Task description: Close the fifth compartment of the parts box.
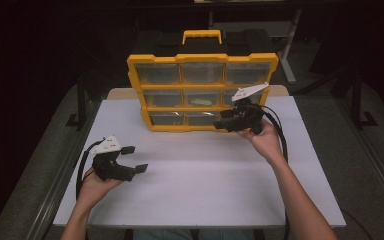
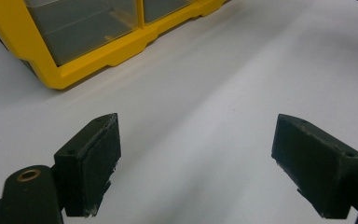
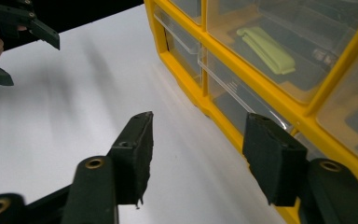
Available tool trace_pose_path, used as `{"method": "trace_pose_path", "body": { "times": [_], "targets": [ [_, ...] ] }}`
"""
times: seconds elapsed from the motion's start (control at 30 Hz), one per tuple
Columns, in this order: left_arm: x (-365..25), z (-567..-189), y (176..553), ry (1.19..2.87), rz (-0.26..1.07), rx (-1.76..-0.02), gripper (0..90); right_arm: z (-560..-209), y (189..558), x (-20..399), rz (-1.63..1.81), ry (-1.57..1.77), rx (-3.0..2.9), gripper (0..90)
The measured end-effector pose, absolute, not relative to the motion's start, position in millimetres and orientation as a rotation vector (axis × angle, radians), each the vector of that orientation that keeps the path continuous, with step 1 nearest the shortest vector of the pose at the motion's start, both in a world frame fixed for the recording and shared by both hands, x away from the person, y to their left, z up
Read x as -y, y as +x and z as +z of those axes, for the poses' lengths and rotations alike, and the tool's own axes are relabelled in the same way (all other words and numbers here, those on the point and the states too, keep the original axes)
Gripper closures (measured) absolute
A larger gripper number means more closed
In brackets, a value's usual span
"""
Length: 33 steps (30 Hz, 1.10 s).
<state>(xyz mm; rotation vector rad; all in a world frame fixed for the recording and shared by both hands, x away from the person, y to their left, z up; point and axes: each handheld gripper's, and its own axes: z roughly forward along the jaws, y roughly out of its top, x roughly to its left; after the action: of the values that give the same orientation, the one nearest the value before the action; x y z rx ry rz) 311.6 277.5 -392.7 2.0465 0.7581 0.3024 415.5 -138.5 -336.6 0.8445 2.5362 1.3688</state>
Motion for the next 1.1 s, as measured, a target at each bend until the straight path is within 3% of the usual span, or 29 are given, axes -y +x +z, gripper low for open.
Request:
{"method": "trace_pose_path", "body": {
  "times": [0.9, 1.1],
  "targets": [
    [-281.9, -396.0, 313.5, 2.034, 0.298, -0.783, 15.0, -355.9, 390.6, 161.9, 1.336, 0.905, -2.484, 15.6],
    [-282.7, -398.1, 314.5, 2.036, 0.289, -0.774, 15.0, -362.8, 386.7, 171.1, 1.342, 0.932, -2.479, 13.3]
  ]
}}
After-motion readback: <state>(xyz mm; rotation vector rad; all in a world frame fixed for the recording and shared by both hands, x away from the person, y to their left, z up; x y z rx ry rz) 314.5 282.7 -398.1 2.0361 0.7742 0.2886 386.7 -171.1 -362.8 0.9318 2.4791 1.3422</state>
